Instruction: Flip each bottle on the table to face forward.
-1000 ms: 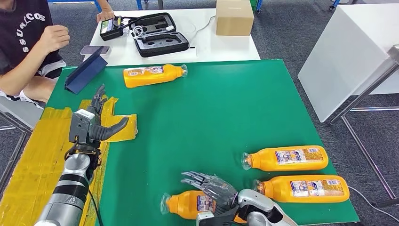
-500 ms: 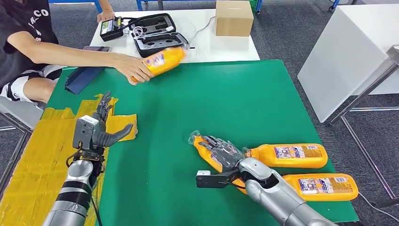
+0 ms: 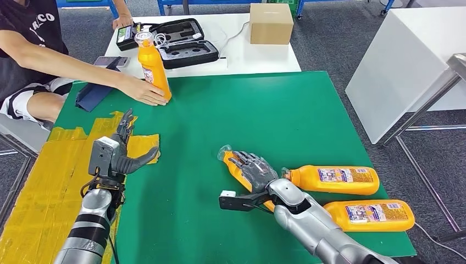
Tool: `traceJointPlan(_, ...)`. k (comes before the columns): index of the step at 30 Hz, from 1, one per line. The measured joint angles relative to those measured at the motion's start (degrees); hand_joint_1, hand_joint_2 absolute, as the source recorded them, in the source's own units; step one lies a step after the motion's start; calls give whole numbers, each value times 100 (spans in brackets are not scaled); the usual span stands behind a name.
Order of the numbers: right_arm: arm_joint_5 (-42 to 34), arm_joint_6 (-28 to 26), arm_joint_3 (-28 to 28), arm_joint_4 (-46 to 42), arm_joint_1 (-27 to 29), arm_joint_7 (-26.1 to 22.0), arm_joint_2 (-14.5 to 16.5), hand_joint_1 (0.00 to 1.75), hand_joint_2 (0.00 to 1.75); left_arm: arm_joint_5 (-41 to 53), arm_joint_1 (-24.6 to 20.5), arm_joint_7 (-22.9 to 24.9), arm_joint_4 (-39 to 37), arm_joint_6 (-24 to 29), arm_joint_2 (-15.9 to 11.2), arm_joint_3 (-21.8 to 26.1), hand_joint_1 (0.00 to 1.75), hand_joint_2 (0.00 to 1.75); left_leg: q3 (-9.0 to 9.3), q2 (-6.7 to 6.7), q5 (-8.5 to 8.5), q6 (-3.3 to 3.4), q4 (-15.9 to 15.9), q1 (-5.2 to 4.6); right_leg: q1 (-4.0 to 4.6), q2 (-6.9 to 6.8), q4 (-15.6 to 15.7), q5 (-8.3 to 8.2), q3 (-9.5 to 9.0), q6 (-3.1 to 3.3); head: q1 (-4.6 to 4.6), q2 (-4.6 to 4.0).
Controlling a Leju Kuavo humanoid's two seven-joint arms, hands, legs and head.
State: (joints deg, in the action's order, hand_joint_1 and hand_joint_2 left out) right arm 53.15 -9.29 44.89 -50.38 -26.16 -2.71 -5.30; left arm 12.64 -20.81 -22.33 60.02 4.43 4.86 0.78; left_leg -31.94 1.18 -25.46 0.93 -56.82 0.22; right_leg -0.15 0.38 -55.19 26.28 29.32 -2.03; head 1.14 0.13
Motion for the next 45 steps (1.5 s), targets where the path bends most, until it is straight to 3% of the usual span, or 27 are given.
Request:
traceJointPlan(5,-90,-705,-381,176,95,-129,538,0,175,133,47,77,7,115,64,-45,0,175,-5,2,1,-1,0,2,4,1,-1,0,3,1,-1,0)
traceJointPlan(12,-75,-1035,-912,-690,497,-224,977,0,175,214,250,99,127,160,87,-47,0,175,-52,6,1,-3,0,4,5,0,-3,1,47,1,0,0)
traceJointPlan(18,-108,-1361,-1229,-1651,1047,-372,1044,0,175,276,676,87,439,215,136,-51,0,175,-72,7,-5,-3,0,0,0,0,-1,3,67,1,-1,0)
traceJointPlan(25,99,-1501,-1396,-2983,2209,-412,828,0,175,189,1901,6,1485,81,238,-126,0,175,-85,4,-24,-4,0,-2,-4,0,3,10,85,4,-1,0)
traceJointPlan(30,219,-1478,-1524,-3632,2926,139,624,0,175,226,2734,194,2155,-112,263,-276,0,175,-86,6,-27,-2,1,-2,-3,-1,4,15,90,10,0,0)
traceJointPlan(33,410,-1543,-1759,-3882,3240,607,552,0,175,322,2927,350,2276,-136,272,-416,0,175,-90,11,-27,-2,2,-2,-3,-3,5,16,90,10,-1,0)
traceJointPlan(40,1289,-1564,-2264,-4116,3503,1349,584,0,175,591,2841,477,2292,15,329,-651,0,175,-77,9,-24,-2,1,-2,-3,-2,5,13,79,11,0,0)
traceJointPlan(45,1874,-1401,-2772,-4059,3384,1779,676,0,175,561,2368,435,2054,-76,473,-751,0,175,-76,10,-22,-1,1,-2,-3,-2,4,12,70,10,-1,0)
